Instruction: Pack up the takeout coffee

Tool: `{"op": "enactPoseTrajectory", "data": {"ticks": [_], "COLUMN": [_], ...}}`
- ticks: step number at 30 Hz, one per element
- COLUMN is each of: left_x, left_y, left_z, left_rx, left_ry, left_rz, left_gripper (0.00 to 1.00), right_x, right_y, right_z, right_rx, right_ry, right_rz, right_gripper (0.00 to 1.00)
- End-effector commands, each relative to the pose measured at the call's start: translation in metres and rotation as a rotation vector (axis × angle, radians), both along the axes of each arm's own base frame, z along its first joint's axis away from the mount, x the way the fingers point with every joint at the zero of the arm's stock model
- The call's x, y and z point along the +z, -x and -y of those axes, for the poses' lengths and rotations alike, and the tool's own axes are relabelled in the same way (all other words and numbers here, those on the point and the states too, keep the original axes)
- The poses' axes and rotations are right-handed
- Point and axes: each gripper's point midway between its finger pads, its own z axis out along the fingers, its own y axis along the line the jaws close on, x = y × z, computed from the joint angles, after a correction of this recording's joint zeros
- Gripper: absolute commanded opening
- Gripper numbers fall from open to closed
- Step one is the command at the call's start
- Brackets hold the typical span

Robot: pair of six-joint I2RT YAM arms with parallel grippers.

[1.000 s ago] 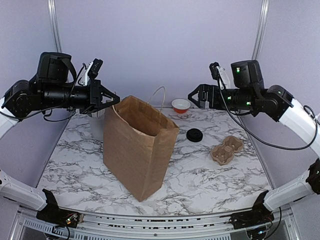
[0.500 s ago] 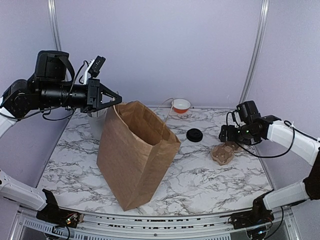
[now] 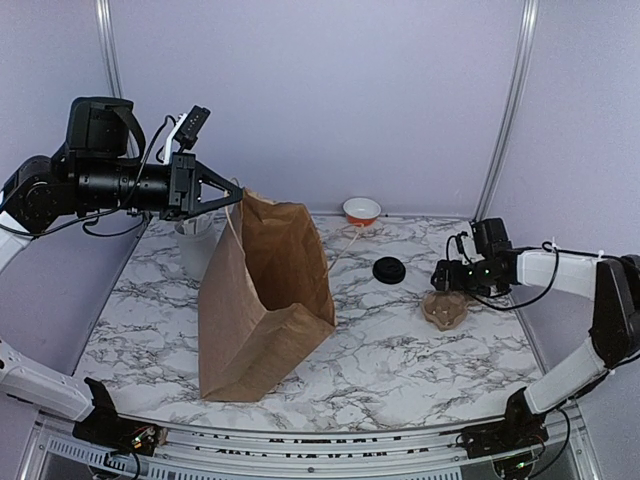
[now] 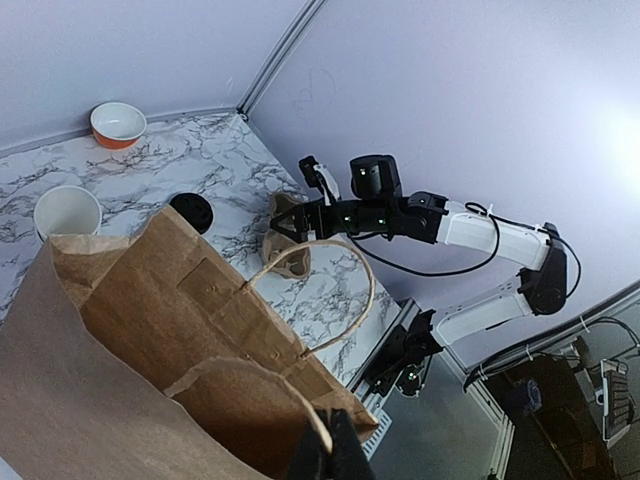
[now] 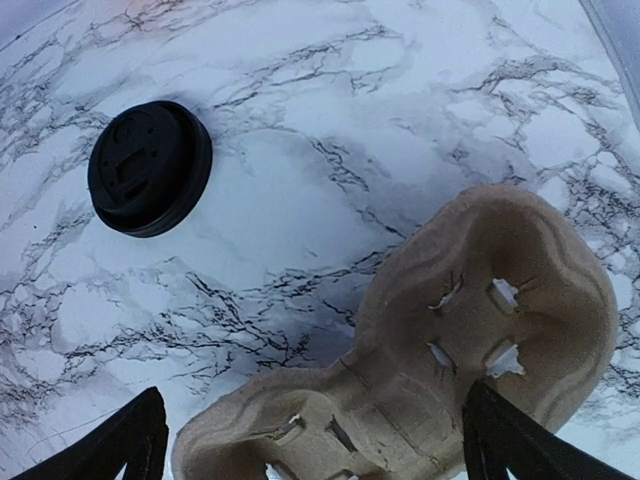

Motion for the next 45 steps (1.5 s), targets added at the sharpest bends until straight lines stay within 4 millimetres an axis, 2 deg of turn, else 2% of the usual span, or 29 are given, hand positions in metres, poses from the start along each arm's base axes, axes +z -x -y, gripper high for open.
{"op": "enactPoseTrajectory", "data": {"ticks": [1, 8, 15, 21, 26, 28, 32, 35, 42, 45], "left_x": [0.022, 0.027, 0.024, 0.022, 0.020, 0.019, 0.018, 0.018, 0.019, 0.019], "left_y": [0.002, 0.002, 0.000, -0.002, -0.003, -0.004, -0.003, -0.003, -0.002, -0.003], "left_z": [-0.001, -0.002, -0.001, 0.000, 0.001, 0.001, 0.002, 0.001, 0.000, 0.001], "left_rx": [-0.016, -0.015, -0.015, -0.013, -0.015, -0.014, -0.018, -0.017, -0.018, -0.021], "left_ry": [0.049, 0.052, 0.043, 0.043, 0.047, 0.048, 0.051, 0.050, 0.051, 0.051], "left_rz": [0.060, 0.076, 0.080, 0.081, 0.078, 0.074, 0.071, 0.070, 0.074, 0.073], "left_gripper": [0.00, 0.00, 0.00, 0.00, 0.00, 0.00, 0.00, 0.00, 0.00, 0.00], "right_x": [-0.006, -0.026, -0.029, -0.019, -0.016, -0.017, -0.011, -0.001, -0.033, -0.042], "right_y": [-0.016, 0.009, 0.049, 0.071, 0.080, 0.082, 0.075, 0.067, 0.078, 0.081], "right_z": [0.005, 0.000, -0.013, -0.040, -0.069, -0.077, -0.051, -0.044, -0.052, -0.045], "right_rx": [-0.013, -0.030, -0.063, -0.054, -0.012, 0.007, -0.044, -0.002, 0.152, 0.142], "right_ry": [-0.012, -0.076, -0.156, -0.194, -0.268, -0.247, -0.080, 0.009, 0.140, 0.184], "right_rz": [0.005, -0.075, -0.133, -0.135, -0.150, -0.159, -0.147, -0.125, -0.272, -0.307], "right_gripper": [1.00, 1.00, 1.00, 1.00, 1.00, 1.00, 1.00, 0.98, 0.82, 0.78]}}
